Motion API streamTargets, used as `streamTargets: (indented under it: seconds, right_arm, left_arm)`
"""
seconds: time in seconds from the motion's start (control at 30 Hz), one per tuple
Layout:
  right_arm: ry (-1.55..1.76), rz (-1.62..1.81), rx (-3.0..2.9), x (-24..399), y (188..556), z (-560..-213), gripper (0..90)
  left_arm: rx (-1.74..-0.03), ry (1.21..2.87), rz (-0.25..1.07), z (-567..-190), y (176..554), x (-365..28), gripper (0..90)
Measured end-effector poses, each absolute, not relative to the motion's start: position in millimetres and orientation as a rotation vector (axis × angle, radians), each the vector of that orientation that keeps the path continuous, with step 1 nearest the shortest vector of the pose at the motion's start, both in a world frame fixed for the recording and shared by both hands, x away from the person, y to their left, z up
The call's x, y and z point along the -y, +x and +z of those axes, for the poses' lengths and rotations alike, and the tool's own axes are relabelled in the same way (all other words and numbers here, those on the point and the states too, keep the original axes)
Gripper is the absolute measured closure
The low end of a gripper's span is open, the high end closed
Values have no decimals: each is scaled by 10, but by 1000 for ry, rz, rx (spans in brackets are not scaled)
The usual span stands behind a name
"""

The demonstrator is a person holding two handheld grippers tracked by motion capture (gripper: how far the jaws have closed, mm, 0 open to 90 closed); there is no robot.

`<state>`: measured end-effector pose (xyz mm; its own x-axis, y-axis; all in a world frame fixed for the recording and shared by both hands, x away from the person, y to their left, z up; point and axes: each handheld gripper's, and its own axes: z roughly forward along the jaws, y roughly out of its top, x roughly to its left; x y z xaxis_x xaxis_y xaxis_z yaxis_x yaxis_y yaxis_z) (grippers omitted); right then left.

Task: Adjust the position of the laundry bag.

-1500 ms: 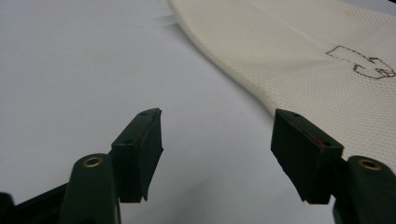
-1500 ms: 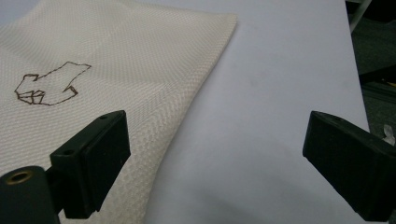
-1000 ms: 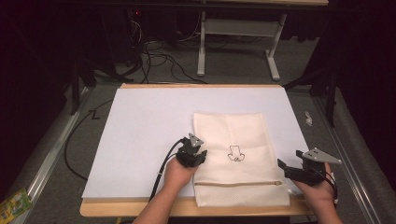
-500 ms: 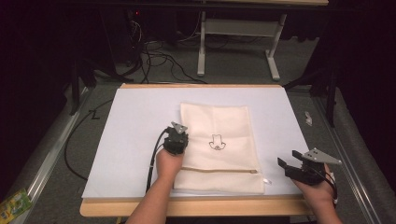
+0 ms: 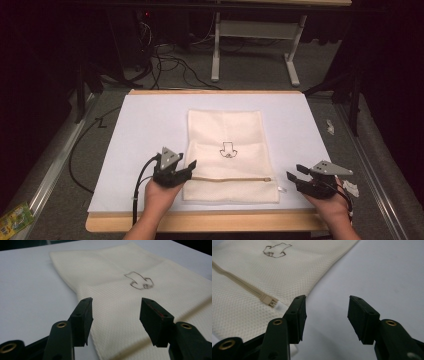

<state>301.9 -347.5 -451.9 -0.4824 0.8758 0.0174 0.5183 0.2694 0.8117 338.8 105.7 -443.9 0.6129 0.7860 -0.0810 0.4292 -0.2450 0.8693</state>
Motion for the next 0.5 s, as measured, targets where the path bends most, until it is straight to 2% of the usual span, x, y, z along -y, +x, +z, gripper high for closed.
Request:
streamTargets:
  seconds: [0.1,0.13,0.17,0.2,0.23,0.3,0.47,0.5]
  right_arm:
    - [1278,1091,-2117,3376,3039,-4511,489]
    - [1299,1074,-2119,3314,3048,-4513,617]
    - [1299,1074,-2119,3314,3048,-4513,617]
    - [1300,1068,-2121,3291,3050,-4514,729]
    - [1306,1070,-2120,3275,3056,-4510,802]
    - [1331,1098,-2111,3259,3073,-4498,895]
    - [1322,1078,-2151,3187,3095,-4526,896]
    - [1312,1061,-2159,3155,3095,-4544,842]
  left_arm:
    - [-985,1879,500,-4444,3368,-1081,395]
    - [-995,1872,502,-4458,3380,-1080,375]
    - [-1010,1864,477,-4473,3399,-1079,375]
    - [-1022,1853,428,-4484,3423,-1080,384]
    - [-1025,1842,390,-4491,3441,-1082,395]
    - [-1008,1834,384,-4487,3442,-1074,400]
    - [-978,1828,406,-4473,3428,-1064,400]
    - [-981,1816,398,-4469,3431,-1065,400]
